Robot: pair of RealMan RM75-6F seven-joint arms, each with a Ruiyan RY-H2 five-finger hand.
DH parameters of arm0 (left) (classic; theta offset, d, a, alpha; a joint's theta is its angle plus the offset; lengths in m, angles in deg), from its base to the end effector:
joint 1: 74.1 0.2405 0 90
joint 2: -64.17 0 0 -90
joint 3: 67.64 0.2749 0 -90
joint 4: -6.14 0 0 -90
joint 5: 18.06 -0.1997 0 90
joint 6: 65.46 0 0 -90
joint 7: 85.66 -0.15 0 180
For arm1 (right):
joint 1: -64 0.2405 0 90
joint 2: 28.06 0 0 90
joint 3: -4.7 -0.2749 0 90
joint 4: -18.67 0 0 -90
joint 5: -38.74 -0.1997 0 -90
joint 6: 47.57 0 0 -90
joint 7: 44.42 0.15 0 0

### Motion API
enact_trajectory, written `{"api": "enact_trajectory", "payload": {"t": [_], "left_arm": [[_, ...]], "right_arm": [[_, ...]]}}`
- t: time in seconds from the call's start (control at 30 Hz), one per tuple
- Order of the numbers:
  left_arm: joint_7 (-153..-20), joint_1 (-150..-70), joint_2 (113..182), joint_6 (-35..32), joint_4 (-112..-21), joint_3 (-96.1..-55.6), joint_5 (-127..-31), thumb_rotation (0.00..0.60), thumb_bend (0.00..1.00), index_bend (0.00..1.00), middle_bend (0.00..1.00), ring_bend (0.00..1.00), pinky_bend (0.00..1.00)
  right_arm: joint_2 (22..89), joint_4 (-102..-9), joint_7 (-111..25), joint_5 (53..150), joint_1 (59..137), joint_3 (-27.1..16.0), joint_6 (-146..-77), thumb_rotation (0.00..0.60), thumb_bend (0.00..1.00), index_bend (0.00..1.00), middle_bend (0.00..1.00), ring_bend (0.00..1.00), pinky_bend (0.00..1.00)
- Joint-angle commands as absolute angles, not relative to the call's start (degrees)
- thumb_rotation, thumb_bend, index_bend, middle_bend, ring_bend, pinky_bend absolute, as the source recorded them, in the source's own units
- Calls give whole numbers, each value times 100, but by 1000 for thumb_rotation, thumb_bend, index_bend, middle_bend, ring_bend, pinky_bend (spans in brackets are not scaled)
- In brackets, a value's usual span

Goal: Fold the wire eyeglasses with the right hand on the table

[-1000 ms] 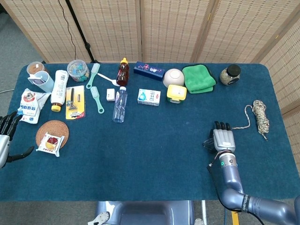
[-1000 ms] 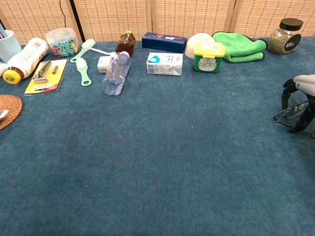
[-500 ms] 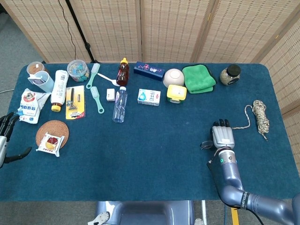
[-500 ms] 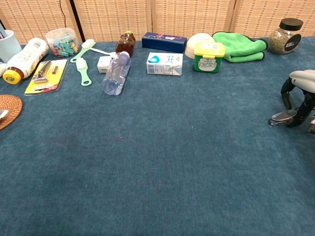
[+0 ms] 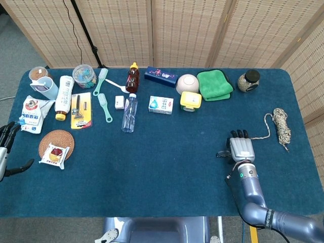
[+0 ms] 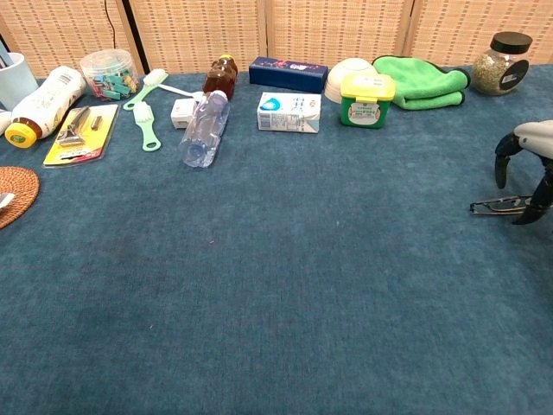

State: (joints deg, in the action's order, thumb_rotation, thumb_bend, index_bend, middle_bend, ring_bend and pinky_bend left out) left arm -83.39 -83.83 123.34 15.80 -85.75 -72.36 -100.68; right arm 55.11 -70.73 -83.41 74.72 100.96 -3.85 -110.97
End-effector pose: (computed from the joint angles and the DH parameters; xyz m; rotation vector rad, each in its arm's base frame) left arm -0.3208 0.2223 0.2069 -1.4051 -0.8555 -0.8905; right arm -0.2597 -0.3424 0.0372 1.5365 -1.0611 0.4612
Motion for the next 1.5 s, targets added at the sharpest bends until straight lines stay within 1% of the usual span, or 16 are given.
{"api": "enact_trajectory", "payload": {"t": [0.03, 0.1, 0.2, 0.27, 0.43, 0.57, 0.77, 1.0, 1.23, 1.5], "left_arm": [[-8329, -8381, 12334, 1585, -8571, -7235, -10075, 442, 199, 0, 0, 0, 0], [-8323, -8380, 12334, 1592, -8575, -7235, -10087, 443, 199, 0, 0, 0, 0], [-8305, -8370, 12333, 1618, -8589, -7231, -10114, 444, 199, 0, 0, 0, 0], [-8303, -8362, 12328, 1628, -8587, -7226, -10120, 443, 199, 0, 0, 0, 0], [-8282, -8348, 12315, 1648, -8586, -7223, -10132, 444, 199, 0, 0, 0, 0], [-8282, -8350, 12306, 1650, -8591, -7221, -10152, 443, 199, 0, 0, 0, 0], [-8295, -8337, 12274, 1668, -8618, -7220, -10157, 442, 199, 0, 0, 0, 0], [-8313, -8316, 12251, 1671, -8647, -7204, -10155, 442, 198, 0, 0, 0, 0], [-8318, -8302, 12229, 1682, -8655, -7203, -10151, 440, 198, 0, 0, 0, 0], [-8303, -8279, 12237, 1680, -8620, -7198, -10123, 442, 199, 0, 0, 0, 0]], "right_arm": [[5111, -7637, -8249, 7711, 9929, -347, -11387, 600, 130, 432, 120, 35, 0], [5009, -7770, -8122, 7831, 9888, -371, -11412, 600, 130, 419, 120, 39, 23], [4817, -7957, -7534, 8157, 9770, -523, -11368, 600, 130, 370, 121, 57, 123], [4727, -7963, -7211, 8327, 9712, -563, -11262, 600, 129, 306, 116, 69, 183], [4572, -7977, -6341, 8652, 9567, -661, -10936, 600, 129, 168, 75, 70, 257], [4547, -7910, -5862, 8944, 9474, -616, -10742, 600, 130, 109, 47, 67, 268], [4621, -7768, -5375, 9127, 9388, -551, -10508, 600, 129, 84, 27, 62, 268], [4772, -7571, -5270, 9234, 9394, -439, -10339, 600, 130, 88, 26, 60, 268], [4893, -7484, -5254, 9303, 9391, -380, -10307, 600, 130, 94, 27, 60, 268], [4921, -7600, -5298, 9389, 9345, -296, -10348, 600, 129, 98, 35, 61, 272]]}}
